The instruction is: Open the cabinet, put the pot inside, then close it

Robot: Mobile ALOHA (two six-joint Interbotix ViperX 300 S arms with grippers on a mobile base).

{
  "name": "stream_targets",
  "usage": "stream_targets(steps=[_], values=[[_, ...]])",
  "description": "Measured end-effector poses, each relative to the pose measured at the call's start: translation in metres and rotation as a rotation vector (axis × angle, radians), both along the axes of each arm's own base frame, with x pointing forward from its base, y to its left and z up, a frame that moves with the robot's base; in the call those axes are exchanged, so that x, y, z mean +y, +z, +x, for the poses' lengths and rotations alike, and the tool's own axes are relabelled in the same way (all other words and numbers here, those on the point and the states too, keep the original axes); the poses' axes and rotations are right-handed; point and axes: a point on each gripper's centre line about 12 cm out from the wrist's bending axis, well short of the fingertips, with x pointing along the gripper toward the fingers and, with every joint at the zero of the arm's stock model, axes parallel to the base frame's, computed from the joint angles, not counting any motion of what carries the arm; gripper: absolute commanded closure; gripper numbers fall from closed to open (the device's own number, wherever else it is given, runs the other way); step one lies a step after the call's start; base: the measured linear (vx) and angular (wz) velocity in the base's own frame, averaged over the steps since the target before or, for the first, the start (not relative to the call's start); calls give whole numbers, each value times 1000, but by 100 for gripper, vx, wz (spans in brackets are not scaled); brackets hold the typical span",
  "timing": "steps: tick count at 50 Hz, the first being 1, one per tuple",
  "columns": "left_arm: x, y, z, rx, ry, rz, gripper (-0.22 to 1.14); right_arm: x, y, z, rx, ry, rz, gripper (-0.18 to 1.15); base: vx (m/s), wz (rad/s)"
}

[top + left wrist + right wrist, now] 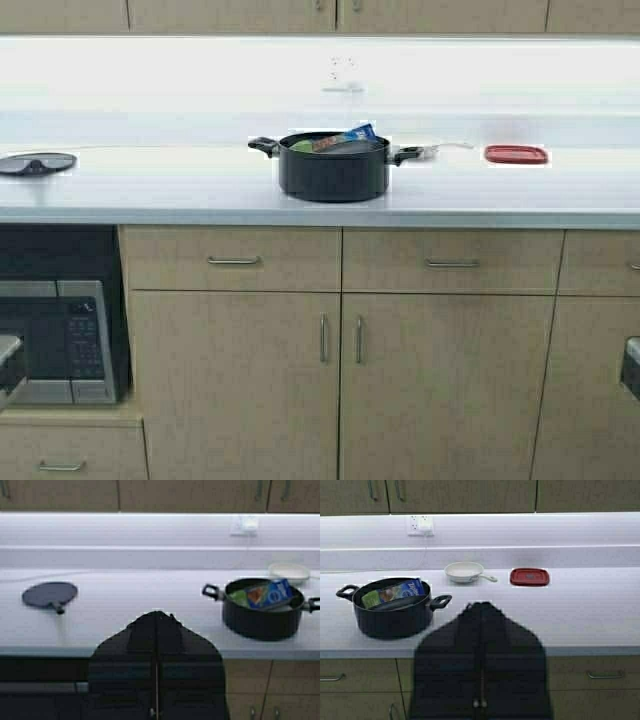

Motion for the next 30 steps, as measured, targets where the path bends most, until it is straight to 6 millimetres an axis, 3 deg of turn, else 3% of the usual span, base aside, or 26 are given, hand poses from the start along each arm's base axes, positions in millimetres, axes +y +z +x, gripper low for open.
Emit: stream_targets(steps=[5, 30], values=[[0, 0, 0, -11, -2, 5, 85, 2, -11, -2, 25, 11, 15, 87, 9, 1], [0, -10, 5, 3, -4, -12, 89, 5, -20, -6, 53, 30, 15, 91, 18, 2]])
